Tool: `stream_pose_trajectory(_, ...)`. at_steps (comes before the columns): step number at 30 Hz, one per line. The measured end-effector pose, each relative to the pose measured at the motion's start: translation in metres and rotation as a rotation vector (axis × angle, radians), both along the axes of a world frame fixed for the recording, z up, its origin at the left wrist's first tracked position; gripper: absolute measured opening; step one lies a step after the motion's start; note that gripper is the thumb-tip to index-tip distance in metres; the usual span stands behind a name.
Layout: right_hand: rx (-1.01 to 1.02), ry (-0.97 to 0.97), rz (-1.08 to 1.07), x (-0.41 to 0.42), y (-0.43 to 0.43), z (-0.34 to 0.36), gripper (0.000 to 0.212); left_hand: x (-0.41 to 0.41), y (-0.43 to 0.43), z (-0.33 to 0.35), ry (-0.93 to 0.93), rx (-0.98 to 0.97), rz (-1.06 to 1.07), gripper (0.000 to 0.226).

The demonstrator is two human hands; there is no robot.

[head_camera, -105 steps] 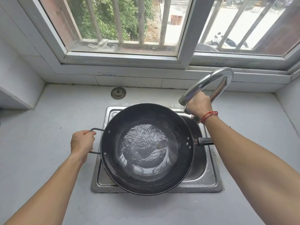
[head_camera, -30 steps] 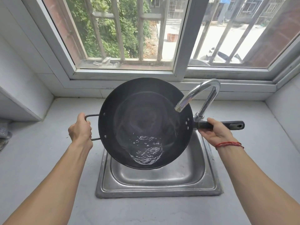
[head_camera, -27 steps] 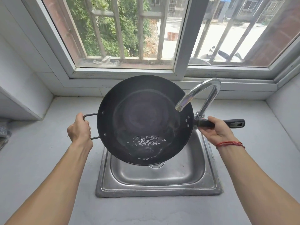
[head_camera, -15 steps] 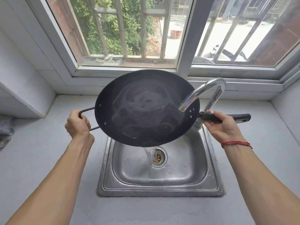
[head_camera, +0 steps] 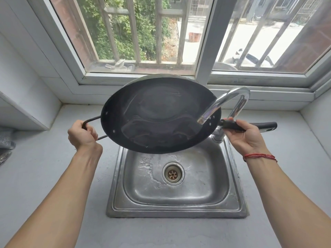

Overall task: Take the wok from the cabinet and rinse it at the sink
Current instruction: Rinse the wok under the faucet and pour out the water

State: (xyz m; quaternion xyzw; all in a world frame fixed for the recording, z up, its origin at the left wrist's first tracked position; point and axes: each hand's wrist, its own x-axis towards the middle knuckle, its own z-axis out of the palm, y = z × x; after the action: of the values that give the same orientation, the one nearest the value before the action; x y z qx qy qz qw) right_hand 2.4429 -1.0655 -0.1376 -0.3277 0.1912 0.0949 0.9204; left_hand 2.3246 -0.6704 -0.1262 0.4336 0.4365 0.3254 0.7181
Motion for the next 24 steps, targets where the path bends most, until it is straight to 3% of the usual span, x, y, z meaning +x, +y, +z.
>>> stream_pose_trajectory(6,0.01,0.015,-0.009,0.0,0.002,-0.004,0.091,0.002,0.003,-0.006,0.015,0.021,0.0,0.027)
stream_pose_trajectory(8,0.001,0.028,0.01,-0.003,0.006,-0.002,0.062,0.002,0.004,-0.009,0.014,0.033,-0.001,0.026)
stream_pose_trajectory(10,-0.026,0.08,0.021,-0.005,0.008,-0.002,0.013,0.001,0.006,-0.013,0.002,0.035,0.008,0.026)
stream_pose_trajectory(11,-0.024,0.093,0.02,-0.004,0.008,-0.006,0.004,0.002,0.007,-0.015,0.0,0.033,0.011,0.025)
stream_pose_trajectory(13,-0.037,0.118,0.014,-0.003,0.008,-0.011,0.011,0.003,0.008,-0.017,0.029,0.025,0.011,0.024)
stream_pose_trajectory(20,0.01,0.163,0.028,-0.004,0.013,-0.024,0.009,0.001,0.009,-0.028,0.043,-0.004,0.024,0.024)
stream_pose_trajectory(23,0.046,0.101,0.029,0.0,0.012,-0.029,0.077,0.003,0.01,-0.027,0.041,0.0,0.01,0.027)
stream_pose_trajectory(24,0.06,0.084,0.017,0.002,0.011,-0.03,0.087,0.004,0.01,-0.026,0.021,-0.001,0.013,0.028)
